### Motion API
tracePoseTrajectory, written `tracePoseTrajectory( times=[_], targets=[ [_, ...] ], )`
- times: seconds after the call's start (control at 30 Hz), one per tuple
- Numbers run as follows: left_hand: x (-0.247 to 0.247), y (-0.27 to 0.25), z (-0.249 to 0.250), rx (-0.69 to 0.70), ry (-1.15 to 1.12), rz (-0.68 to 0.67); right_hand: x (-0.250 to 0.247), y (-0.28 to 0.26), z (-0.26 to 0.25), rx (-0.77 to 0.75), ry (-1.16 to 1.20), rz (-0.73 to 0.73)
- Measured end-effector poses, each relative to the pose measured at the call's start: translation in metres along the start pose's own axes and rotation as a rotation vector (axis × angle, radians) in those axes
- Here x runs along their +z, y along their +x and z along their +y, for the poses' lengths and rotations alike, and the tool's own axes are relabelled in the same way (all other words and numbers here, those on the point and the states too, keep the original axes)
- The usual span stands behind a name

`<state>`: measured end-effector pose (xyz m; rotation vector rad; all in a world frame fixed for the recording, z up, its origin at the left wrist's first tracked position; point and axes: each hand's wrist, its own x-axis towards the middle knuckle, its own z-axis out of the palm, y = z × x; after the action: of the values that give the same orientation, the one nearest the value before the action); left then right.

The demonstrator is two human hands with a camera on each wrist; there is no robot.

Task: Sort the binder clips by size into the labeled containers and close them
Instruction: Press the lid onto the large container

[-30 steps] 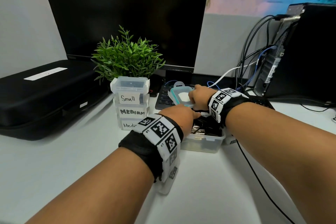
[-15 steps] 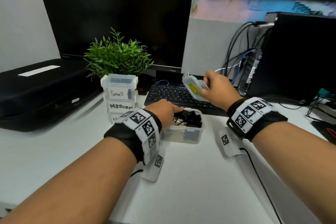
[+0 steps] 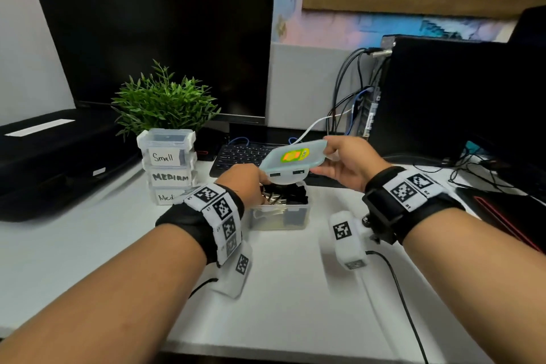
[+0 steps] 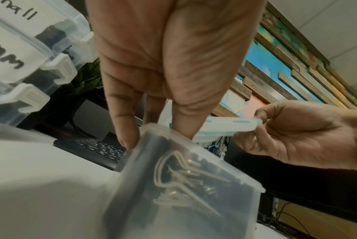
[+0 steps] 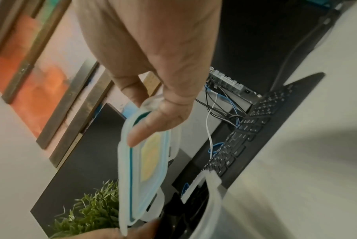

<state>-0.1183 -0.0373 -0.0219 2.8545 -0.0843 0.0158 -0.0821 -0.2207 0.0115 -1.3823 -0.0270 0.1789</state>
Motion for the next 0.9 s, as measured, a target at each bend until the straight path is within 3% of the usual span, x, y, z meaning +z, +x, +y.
tracePoseTrajectory(
  times=[0.1,0.3,0.6,0.8,0.9],
  targets=[
    [0.001,0.001,-0.002,-0.012,-0.033,0.019,-0.009,0.0,0.007,0.118,0.009,0.052],
    [0.004,0.003,-0.009,-0.033,-0.156,0.024,-0.022,0.009,0.026,0.278,-0.327,0.082],
    [0.012,0.005,-0.025,-0.108,-0.463,-0.023,0.003,0.005,0.035,0.193,-0.885,-0.03],
    [0.003,0.005,-0.034,-0.317,-0.861,-0.081,0.004,0.002,0.032,0.083,-1.1,-0.084],
    [-0.001,0.008,-0.033,-0.368,-0.889,-0.064,0.004,0.004,0.033,0.074,-1.119,-0.086]
  ],
)
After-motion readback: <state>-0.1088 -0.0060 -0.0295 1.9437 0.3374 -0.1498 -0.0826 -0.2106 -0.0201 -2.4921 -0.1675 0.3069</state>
